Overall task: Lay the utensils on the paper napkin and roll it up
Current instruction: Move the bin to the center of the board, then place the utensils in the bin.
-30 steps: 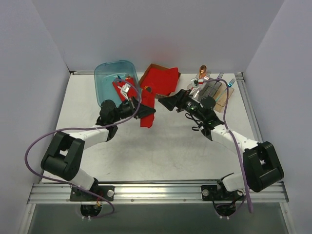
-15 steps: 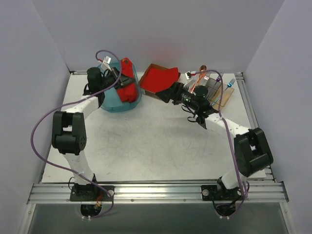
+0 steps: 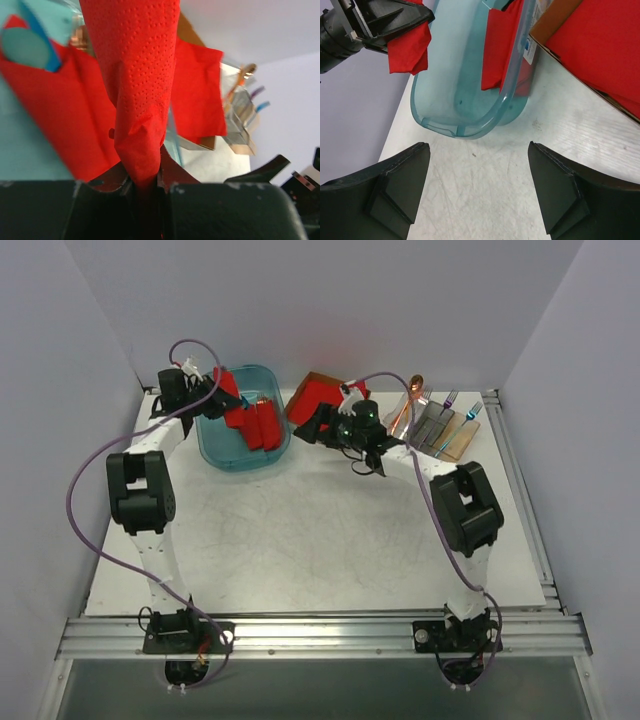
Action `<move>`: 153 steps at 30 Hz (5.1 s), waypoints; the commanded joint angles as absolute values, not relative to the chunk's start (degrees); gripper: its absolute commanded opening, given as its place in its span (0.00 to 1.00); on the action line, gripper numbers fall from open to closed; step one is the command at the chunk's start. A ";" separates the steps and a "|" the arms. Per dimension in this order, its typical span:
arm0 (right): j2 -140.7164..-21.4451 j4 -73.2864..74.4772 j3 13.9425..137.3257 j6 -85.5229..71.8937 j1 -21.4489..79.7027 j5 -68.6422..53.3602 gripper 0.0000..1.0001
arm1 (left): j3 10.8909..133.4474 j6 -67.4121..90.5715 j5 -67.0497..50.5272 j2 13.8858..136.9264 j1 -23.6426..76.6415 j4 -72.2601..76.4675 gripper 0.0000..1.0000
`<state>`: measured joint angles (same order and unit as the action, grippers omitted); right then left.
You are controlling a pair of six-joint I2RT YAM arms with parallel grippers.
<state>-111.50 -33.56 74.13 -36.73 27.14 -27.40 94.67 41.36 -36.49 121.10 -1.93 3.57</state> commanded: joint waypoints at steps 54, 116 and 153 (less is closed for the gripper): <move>-114.87 -34.63 71.46 -56.16 47.37 11.25 0.17 | 76.38 29.80 -21.01 110.31 -3.51 1.14 0.02; -113.55 -35.77 68.38 -60.38 50.80 16.70 0.16 | 82.00 23.91 -16.52 122.08 -1.93 -13.80 0.29; -114.17 -35.33 68.64 -60.03 50.63 16.08 0.16 | 83.67 21.80 -6.07 120.59 -0.53 -21.01 0.44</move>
<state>-116.77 -34.59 68.77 -61.71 50.00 14.26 83.74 23.46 -10.76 120.49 -0.27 -15.44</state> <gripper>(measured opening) 0.281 0.438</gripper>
